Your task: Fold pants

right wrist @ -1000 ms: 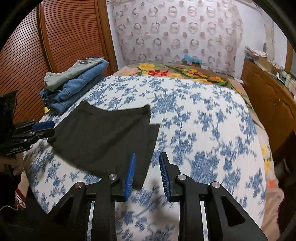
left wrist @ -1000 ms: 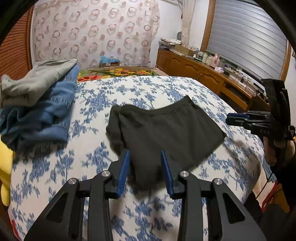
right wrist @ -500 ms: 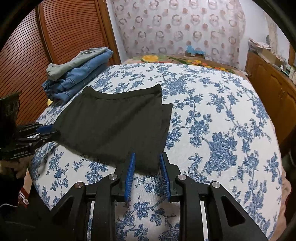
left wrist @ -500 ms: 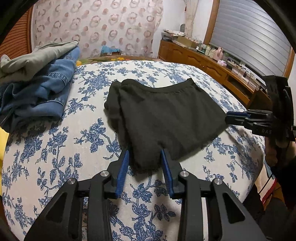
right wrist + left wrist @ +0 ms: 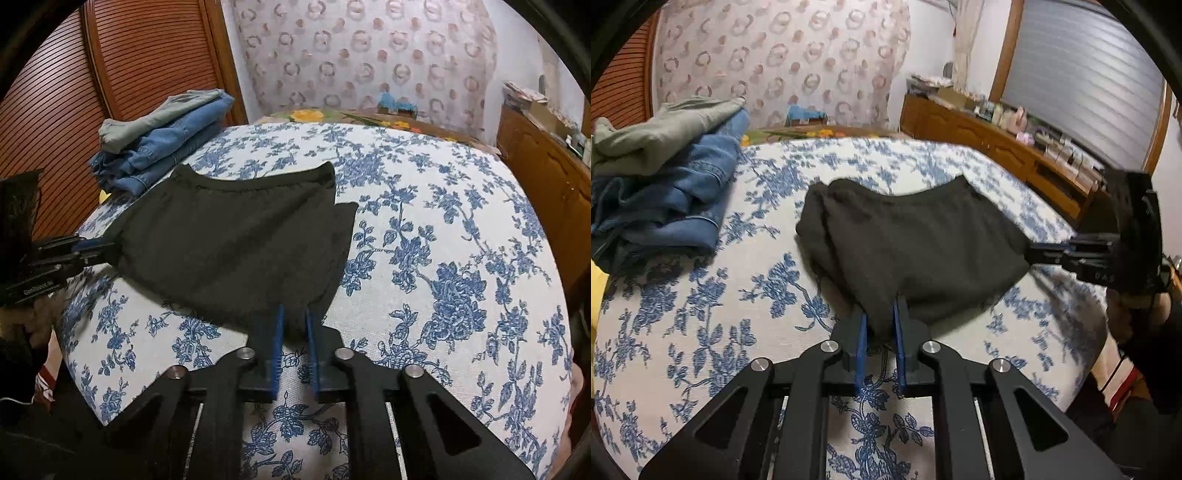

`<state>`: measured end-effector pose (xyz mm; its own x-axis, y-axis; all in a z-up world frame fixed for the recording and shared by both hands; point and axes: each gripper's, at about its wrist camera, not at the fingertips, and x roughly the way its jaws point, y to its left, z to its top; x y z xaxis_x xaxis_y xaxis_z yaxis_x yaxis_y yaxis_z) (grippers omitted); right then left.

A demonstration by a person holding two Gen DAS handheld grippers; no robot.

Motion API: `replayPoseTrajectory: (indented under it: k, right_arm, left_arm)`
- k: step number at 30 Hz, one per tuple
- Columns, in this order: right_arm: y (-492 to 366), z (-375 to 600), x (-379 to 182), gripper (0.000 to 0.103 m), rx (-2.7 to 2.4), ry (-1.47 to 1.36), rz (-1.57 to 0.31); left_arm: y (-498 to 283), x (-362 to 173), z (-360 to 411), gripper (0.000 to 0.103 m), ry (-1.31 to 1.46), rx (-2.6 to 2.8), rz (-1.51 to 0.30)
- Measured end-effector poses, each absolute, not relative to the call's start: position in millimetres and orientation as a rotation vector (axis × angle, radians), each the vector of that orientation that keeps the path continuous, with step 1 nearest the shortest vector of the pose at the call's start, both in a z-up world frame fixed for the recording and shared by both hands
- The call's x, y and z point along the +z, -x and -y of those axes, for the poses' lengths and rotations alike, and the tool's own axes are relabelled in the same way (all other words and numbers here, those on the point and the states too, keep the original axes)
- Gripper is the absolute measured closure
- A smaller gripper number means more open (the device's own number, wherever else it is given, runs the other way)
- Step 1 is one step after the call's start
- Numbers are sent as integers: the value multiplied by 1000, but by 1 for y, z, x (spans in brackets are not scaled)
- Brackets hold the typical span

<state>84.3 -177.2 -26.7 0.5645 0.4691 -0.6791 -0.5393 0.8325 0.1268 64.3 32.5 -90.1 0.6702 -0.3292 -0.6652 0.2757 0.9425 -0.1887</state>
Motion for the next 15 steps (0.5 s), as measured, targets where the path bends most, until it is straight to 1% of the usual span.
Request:
replayPoseTrajectory:
  k: [5,15]
  right_arm:
    - [-72,187,-16,96,609,71,-741]
    - [-30,199,-15,95,631,73,-761]
  left_arm:
    - [-52,-83,-35,90,81,-353,-753]
    - [-19,-87,-31,90,69,-375,-784]
